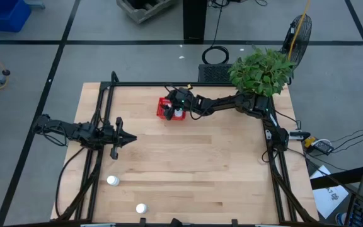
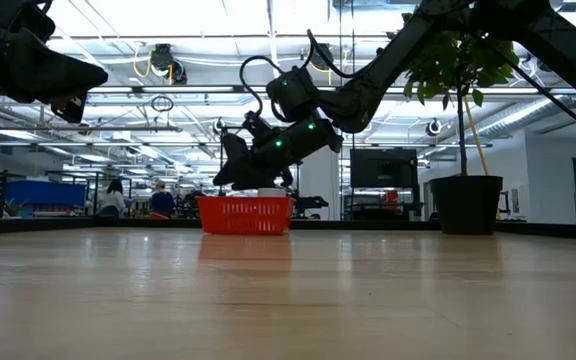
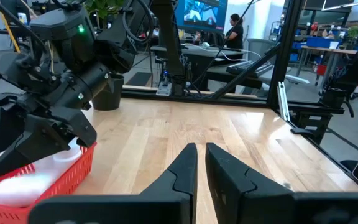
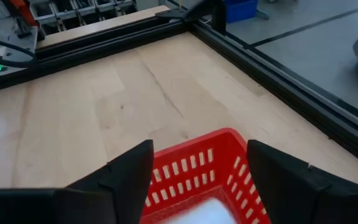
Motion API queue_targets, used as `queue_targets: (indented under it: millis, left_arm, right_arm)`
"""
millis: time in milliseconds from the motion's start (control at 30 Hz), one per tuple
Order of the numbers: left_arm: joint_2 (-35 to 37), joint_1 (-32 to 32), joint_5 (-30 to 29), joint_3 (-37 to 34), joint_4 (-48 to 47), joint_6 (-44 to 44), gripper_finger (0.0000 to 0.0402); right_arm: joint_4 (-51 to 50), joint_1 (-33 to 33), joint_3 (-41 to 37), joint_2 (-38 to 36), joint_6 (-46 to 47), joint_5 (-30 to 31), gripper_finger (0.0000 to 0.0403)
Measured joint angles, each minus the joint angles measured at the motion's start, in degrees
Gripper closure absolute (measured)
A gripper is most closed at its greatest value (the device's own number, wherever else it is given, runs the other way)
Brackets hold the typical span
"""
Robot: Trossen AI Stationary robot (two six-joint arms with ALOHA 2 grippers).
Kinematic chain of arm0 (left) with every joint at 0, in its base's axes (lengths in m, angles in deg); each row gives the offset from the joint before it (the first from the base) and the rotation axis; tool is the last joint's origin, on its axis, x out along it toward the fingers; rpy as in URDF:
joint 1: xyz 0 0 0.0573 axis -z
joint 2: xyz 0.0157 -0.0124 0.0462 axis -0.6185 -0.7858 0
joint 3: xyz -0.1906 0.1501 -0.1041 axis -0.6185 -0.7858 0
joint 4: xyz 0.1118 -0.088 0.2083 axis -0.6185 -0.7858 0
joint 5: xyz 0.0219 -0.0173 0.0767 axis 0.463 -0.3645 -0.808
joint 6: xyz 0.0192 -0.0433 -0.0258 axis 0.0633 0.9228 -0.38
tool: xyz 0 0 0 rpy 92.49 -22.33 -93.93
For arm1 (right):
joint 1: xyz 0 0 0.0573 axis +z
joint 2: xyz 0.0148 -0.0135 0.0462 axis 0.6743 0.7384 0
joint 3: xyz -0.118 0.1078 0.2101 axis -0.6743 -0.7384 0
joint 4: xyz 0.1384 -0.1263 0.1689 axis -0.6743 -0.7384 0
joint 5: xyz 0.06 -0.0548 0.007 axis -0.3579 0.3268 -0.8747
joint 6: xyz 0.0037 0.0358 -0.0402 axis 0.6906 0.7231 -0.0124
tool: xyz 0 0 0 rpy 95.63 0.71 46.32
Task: Pick and place pill bottles into a basket
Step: Put the white pill bottle into the orange basket
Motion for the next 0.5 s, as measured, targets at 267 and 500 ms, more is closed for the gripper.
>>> queue_targets:
  millis: [267,500]
  left_arm:
    - [-0.01,0.01,0.0,0.0,-0.01,-0.02,0.0366]
    - [0.0,0.01,0.0,0.0,0.0,-0.01,0.0366]
  right_arm:
    - [-3.12,1.1,-0.04,-3.36,-5.44,-0.34,0.0132]
    - [-18.73,3.64,-0.04,-11.34,-11.47,-0.4,0.0146]
